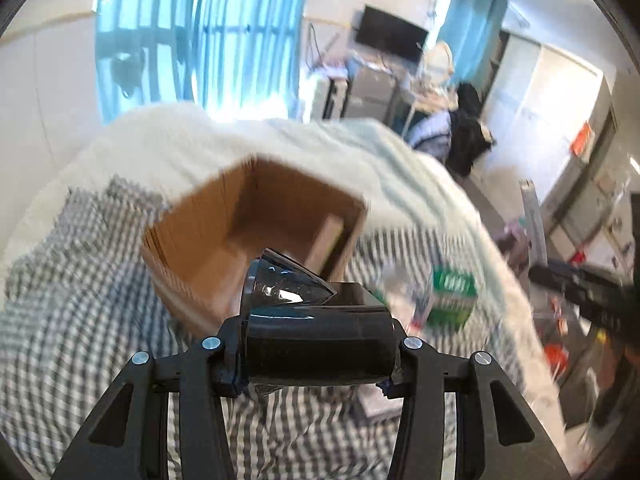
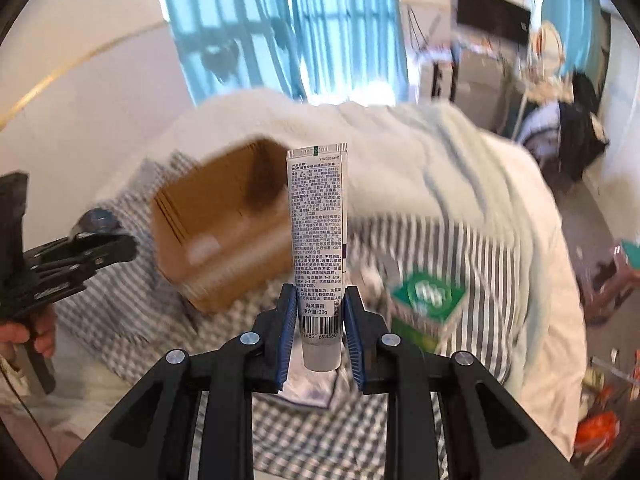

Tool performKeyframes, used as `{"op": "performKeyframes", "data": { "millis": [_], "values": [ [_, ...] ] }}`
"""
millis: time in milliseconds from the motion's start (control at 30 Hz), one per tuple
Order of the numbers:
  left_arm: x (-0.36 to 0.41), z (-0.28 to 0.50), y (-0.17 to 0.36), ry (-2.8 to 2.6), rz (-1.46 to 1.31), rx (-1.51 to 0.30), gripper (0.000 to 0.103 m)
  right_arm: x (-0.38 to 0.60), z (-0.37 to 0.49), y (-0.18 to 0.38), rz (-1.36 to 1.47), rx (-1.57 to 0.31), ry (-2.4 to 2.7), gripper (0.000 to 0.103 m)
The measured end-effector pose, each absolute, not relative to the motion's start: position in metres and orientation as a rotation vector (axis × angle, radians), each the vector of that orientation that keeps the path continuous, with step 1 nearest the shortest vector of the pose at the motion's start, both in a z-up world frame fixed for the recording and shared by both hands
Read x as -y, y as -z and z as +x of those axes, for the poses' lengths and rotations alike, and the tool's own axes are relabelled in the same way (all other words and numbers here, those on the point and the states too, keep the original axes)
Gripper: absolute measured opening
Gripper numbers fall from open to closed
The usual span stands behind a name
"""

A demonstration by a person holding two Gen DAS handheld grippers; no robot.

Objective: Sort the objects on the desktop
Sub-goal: 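Carry the cup and tube over the cardboard box and open both tools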

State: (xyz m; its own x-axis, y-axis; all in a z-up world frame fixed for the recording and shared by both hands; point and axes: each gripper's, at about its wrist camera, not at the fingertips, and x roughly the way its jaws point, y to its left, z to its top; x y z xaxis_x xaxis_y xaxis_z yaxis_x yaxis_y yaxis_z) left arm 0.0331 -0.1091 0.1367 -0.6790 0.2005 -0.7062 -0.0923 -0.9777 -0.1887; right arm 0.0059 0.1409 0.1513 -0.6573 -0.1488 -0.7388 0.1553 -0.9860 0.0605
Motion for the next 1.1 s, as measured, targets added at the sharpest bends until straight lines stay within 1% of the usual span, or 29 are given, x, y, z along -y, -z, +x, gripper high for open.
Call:
{"op": "performKeyframes", "data": {
  "millis": [100, 167, 233, 300, 400, 567, 667, 733, 767, 800, 867, 900, 933, 1000, 1100],
  "values": [
    [0.113, 0.018, -0.167, -2.768, -1.112, 0.241, 0.048, -0.113, -0.004, -0.179, 1.154, -0.027, 2.705, 0.023],
    [0.117, 0.002, -0.177, -2.786, -1.114, 0.289, 0.048, -0.095, -0.018, -0.190, 1.138, -0.044, 2.692, 0.023],
    [0.124, -0.017, -0.178, -2.776, -1.172, 0.327, 0.048, -0.081, -0.035, -0.196, 1.132, -0.037, 2.678, 0.023],
    [0.136, -0.035, -0.168, -2.808, -1.210, 0.362, 0.048, -0.070, -0.057, -0.194, 1.143, -0.015, 2.664, 0.023],
    [0.154, -0.046, -0.140, -2.850, -1.241, 0.352, 0.048, -0.055, -0.093, -0.174, 1.193, 0.039, 2.617, 0.023],
    [0.177, -0.059, -0.083, -2.882, -1.314, 0.309, 0.048, -0.039, -0.146, -0.107, 1.334, 0.109, 2.519, 0.023],
    [0.181, -0.065, -0.064, -2.891, -1.322, 0.227, 0.048, -0.036, -0.163, -0.081, 1.363, 0.144, 2.495, 0.023],
    [0.183, -0.069, -0.058, -2.893, -1.327, 0.226, 0.048, -0.037, -0.175, -0.072, 1.349, 0.176, 2.494, 0.024],
    [0.186, -0.073, -0.054, -2.885, -1.336, 0.245, 0.048, -0.041, -0.176, -0.072, 1.337, 0.199, 2.491, 0.027],
    [0.188, -0.076, -0.051, -2.875, -1.344, 0.265, 0.049, -0.042, -0.180, -0.071, 1.326, 0.226, 2.493, 0.046],
    [0.185, -0.080, -0.050, -2.865, -1.362, 0.261, 0.059, -0.051, -0.179, -0.074, 1.283, 0.278, 2.526, 0.072],
    [0.182, -0.081, -0.051, -2.860, -1.366, 0.250, 0.074, -0.054, -0.177, -0.077, 1.255, 0.299, 2.531, 0.072],
    [0.180, -0.081, -0.052, -2.870, -1.351, 0.233, 0.083, -0.059, -0.174, -0.081, 1.238, 0.303, 2.530, 0.072],
    [0.172, -0.076, -0.057, -2.892, -1.305, 0.186, 0.084, -0.063, -0.172, -0.089, 1.205, 0.274, 2.556, 0.072],
    [0.156, -0.068, -0.065, -2.891, -1.276, 0.096, 0.084, -0.078, -0.145, -0.102, 1.124, 0.153, 2.622, 0.072]
  ]
}}
